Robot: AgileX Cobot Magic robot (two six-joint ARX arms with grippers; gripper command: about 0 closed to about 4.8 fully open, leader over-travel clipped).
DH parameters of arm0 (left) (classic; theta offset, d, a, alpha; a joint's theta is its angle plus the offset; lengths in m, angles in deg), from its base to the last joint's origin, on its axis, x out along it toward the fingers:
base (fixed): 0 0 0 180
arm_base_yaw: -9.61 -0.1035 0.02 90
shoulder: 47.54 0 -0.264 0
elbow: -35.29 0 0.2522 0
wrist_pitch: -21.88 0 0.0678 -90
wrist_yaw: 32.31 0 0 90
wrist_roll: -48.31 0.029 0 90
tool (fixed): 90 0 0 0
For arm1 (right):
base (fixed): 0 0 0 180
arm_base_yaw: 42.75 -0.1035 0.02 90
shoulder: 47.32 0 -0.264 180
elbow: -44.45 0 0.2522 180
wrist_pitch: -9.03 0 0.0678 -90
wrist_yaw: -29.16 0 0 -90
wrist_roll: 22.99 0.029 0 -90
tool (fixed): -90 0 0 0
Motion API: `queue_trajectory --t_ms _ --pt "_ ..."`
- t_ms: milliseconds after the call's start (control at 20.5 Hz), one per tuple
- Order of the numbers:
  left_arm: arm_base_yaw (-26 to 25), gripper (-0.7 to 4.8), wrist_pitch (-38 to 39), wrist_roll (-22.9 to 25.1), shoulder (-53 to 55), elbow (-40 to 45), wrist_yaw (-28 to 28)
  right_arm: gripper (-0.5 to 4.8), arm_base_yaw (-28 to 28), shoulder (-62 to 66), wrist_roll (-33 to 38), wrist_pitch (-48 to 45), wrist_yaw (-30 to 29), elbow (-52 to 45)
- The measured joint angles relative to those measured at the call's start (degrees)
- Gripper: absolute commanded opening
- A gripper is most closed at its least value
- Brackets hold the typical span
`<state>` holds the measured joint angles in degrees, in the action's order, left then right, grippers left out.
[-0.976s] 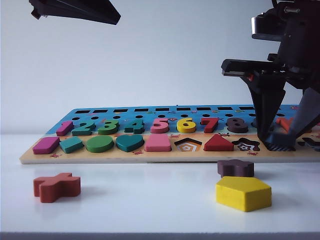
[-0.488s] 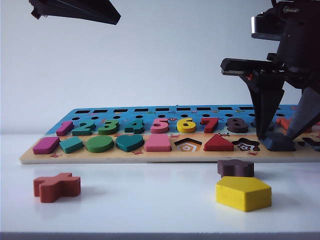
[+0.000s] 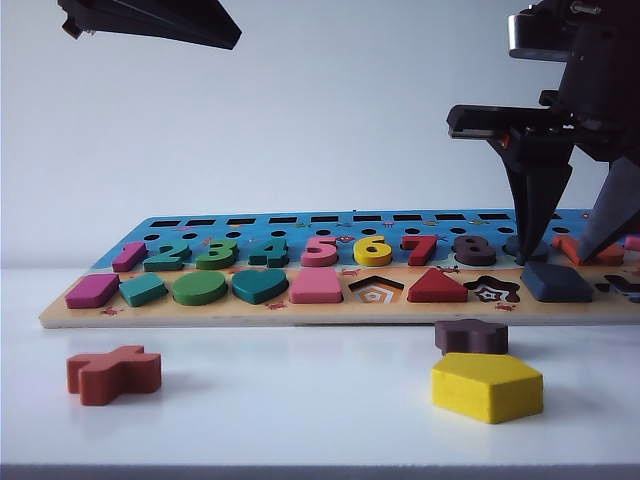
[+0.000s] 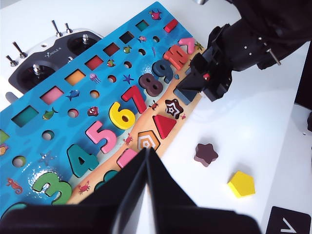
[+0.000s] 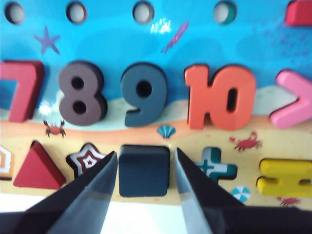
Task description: Insert the cube into the slot.
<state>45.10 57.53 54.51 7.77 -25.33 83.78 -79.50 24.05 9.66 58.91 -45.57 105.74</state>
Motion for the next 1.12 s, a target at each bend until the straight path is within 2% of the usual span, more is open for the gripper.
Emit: queue_trajectory --t_ms 195,391,732,928,1123 --pt "0.0 0.10 0.0 0.0 0.0 0.0 0.0 2.22 0.0 -0.4 -1.0 -0.3 0.1 0.0" --pt "0.0 0.10 0.0 0.0 0.0 0.0 0.0 2.11 0.0 -0.7 -1.0 -0.6 -4.5 0.0" --pt "0.0 0.10 0.0 0.0 0.0 0.0 0.0 1.16 0.0 -1.0 -1.0 -0.6 -5.1 0.0" --pt "0.0 0.10 0.0 0.0 0.0 0.0 0.0 -0.07 0.0 -2.3 -1.2 -0.6 -6.4 0.0" --pt "0.0 0.10 0.0 0.0 0.0 0.0 0.0 -0.08 0.0 -3.4 -1.4 -0.7 -11.7 0.0"
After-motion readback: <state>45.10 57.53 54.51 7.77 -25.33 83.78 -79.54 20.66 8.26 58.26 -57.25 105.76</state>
